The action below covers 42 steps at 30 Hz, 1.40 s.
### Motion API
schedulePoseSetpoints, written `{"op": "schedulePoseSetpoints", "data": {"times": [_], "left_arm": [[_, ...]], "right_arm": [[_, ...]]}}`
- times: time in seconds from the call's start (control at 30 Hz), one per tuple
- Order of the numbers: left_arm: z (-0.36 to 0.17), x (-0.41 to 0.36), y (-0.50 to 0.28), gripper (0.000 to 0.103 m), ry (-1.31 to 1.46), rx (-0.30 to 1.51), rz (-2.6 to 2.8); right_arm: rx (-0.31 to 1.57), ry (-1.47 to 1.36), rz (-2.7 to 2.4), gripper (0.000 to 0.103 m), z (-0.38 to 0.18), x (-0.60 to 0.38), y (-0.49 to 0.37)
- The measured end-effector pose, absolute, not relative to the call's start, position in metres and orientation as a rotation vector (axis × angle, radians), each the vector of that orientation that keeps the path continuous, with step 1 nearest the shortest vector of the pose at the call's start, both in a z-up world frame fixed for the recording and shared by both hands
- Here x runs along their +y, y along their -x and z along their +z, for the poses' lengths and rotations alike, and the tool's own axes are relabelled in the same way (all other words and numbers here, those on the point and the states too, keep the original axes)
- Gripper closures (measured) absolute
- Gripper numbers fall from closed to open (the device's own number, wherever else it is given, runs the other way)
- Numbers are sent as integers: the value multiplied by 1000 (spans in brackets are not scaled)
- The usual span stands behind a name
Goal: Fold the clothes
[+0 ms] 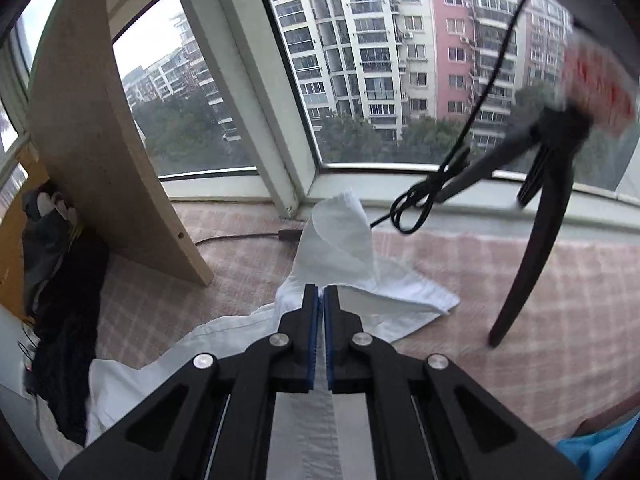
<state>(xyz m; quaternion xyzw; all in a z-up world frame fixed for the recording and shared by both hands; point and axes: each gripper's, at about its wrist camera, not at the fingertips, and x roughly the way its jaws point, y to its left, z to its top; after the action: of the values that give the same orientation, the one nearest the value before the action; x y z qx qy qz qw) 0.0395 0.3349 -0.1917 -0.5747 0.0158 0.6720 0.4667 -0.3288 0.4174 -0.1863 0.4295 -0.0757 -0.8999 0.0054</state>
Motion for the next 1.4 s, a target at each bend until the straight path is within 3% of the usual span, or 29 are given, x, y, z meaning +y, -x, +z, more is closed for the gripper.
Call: {"op": "schedulePoseSetpoints", "data": {"times": [0.27, 0.43, 0.57, 0.7, 0.77, 0.83, 1.07, 1.23, 1.3, 1.4], "left_arm": [[-205, 355, -37, 97, 1428, 5, 1569], [-197, 341, -35, 97, 1436, 12, 1609], [-181, 319, -34, 96, 1426, 28, 1677], [-161, 272, -38, 95, 1403, 50, 1791], [-152, 242, -45, 95, 1409, 44, 1842], [-145, 213, -53, 88, 1406, 28, 1886], [-172, 177, -69, 87, 1479, 77, 1892], [-189, 168, -69, 87, 1511, 96, 1913], [-190, 166, -68, 87, 1514, 85, 1925], [-194, 161, -66, 87, 1518, 129, 1959]], "right_arm": [[239, -1629, -2802, 99, -237, 408, 344], [317, -1761, -2726, 97, -256, 410, 336], [216, -1701, -2721, 77, -213, 419, 310], [36, -1587, -2657, 75, -155, 425, 245], [-22, -1541, -2611, 60, -136, 421, 198], [-61, -1547, -2575, 55, -133, 421, 141], [-345, -1753, -2436, 55, -180, 420, -37], [-638, -1609, -2361, 55, -216, 390, -52], [-595, -1705, -2286, 55, -236, 374, -45], [-319, -1950, -2394, 57, -252, 385, -58]]}}
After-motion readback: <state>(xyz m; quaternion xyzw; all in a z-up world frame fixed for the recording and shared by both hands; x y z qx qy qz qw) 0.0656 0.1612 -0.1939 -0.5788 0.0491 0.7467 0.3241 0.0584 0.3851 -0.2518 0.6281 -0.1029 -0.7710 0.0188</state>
